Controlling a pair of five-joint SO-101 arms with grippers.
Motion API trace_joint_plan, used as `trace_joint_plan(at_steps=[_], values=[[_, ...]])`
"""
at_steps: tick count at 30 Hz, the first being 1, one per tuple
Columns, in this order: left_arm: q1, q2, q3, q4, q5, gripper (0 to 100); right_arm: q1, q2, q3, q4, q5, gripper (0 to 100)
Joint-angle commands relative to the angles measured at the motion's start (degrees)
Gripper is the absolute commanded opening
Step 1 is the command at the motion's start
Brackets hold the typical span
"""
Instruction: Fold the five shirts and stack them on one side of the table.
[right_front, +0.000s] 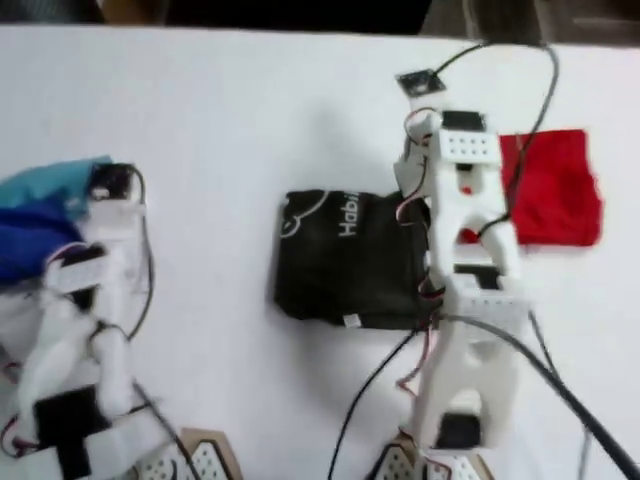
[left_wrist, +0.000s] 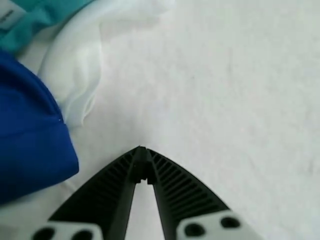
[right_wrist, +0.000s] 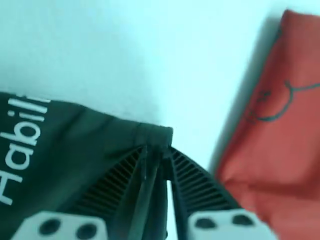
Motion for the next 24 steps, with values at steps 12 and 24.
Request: trace_joint_plan(at_steps=[12, 24], values=[[0.62, 0.09, -0.13, -0.88, 0.62, 3, 0.84, 3.38, -24.7, 18.95, -0.09, 6.7], [0.62, 0.09, -0.13, -0.88, 0.62, 3, 1.71, -22.37, 12.75, 18.59, -0.18, 18.1]])
